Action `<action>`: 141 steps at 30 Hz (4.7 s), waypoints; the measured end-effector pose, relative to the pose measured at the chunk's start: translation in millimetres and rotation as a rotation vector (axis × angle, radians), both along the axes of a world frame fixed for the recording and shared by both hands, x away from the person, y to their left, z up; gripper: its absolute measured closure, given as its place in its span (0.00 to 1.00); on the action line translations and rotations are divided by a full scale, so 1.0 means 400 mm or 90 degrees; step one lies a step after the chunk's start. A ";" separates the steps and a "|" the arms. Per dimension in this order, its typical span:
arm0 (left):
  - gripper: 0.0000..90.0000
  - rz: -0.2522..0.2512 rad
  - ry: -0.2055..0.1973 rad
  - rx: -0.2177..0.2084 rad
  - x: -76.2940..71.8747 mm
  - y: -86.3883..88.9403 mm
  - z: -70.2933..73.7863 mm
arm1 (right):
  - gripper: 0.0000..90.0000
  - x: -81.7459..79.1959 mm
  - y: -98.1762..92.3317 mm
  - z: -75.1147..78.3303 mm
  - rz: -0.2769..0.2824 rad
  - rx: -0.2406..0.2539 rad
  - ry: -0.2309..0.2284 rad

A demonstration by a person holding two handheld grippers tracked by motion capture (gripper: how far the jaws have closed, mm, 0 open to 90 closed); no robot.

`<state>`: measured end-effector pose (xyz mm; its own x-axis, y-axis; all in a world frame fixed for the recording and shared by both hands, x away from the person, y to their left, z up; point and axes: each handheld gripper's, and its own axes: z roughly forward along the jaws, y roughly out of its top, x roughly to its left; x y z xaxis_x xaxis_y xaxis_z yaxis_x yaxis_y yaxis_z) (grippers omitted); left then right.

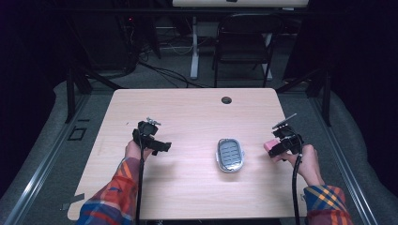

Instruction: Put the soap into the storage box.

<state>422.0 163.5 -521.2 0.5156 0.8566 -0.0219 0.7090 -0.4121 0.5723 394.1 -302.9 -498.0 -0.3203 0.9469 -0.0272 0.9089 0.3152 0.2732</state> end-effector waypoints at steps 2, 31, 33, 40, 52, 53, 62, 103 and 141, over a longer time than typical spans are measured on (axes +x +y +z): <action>0.01 0.000 0.000 0.000 0.000 0.000 0.000 | 0.41 0.004 0.000 0.009 0.002 0.000 -0.002; 0.01 0.001 0.001 0.003 0.000 -0.002 -0.001 | 0.41 0.038 0.058 0.064 0.048 0.008 -0.009; 0.01 0.001 0.001 0.003 -0.001 -0.002 -0.001 | 0.41 0.037 0.063 0.065 0.049 0.009 -0.011; 0.01 0.000 0.001 0.003 -0.001 -0.001 -0.001 | 0.41 0.039 0.075 0.070 0.056 0.011 -0.007; 0.01 0.001 0.003 0.004 0.000 -0.001 -0.001 | 0.41 0.042 0.093 0.083 0.062 0.022 -0.010; 0.01 0.000 0.003 0.004 0.000 -0.001 -0.001 | 0.41 0.042 0.094 0.084 0.065 0.021 -0.009; 0.02 0.000 0.004 0.004 0.000 -0.001 -0.001 | 0.41 0.038 0.108 0.092 0.071 0.025 -0.011; 0.02 0.001 0.002 0.002 -0.001 0.000 0.000 | 0.41 0.035 0.179 0.100 0.117 0.029 -0.007; 0.02 -0.003 0.007 0.007 0.000 -0.002 -0.004 | 0.41 0.043 0.276 0.057 0.140 0.034 0.008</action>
<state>421.9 162.7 -522.7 0.5189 0.8546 -0.0184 0.7135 -0.4212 0.5599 411.3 -192.4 -475.2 -0.5186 0.8546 0.0263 0.8238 0.4912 0.2830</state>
